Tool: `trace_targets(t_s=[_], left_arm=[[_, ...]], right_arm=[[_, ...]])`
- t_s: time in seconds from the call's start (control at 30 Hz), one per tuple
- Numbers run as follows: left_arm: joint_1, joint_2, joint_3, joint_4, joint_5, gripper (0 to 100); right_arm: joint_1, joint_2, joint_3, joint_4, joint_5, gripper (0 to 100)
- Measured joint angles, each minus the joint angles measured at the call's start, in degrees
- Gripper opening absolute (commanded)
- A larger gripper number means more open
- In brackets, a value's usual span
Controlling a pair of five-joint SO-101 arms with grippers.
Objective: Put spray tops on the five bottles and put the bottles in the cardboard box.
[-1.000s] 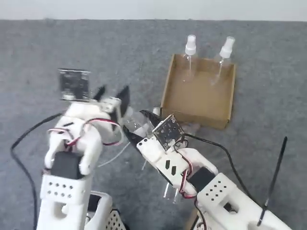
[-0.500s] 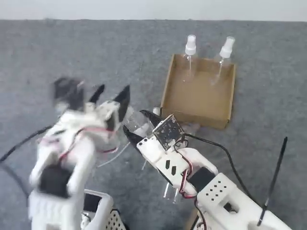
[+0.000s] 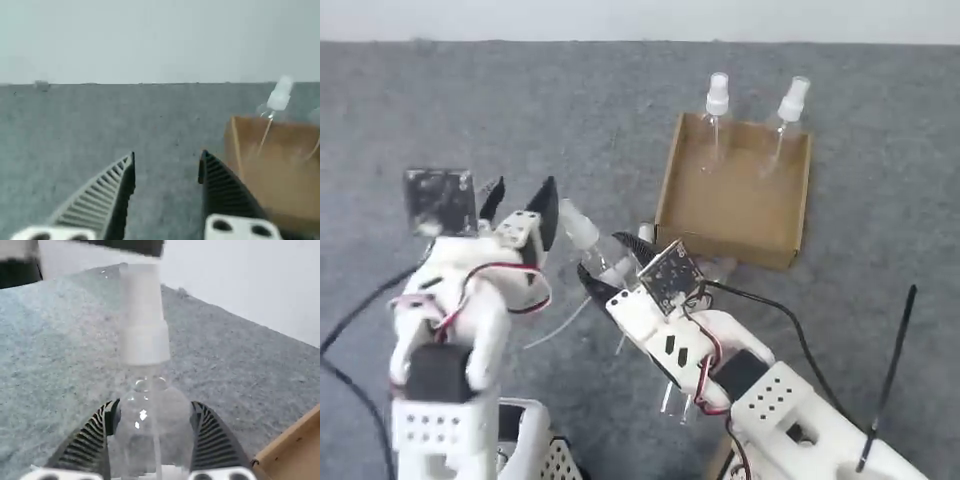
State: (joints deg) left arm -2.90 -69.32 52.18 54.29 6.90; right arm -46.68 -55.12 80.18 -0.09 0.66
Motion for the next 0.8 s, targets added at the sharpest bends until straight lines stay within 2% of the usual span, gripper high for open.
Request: trace_targets(t_s=[0.27,0.8], left_arm=[[8.4,5.3,1.7,-3.3,0.2,19],[8.8,5.5,3.8,-4.5,3.7,19]], right_arm=[[0.0,0.2,0.2,0.0,0.0,0.6],[0.0,0.2,1.1,0.1,0.0,0.6]])
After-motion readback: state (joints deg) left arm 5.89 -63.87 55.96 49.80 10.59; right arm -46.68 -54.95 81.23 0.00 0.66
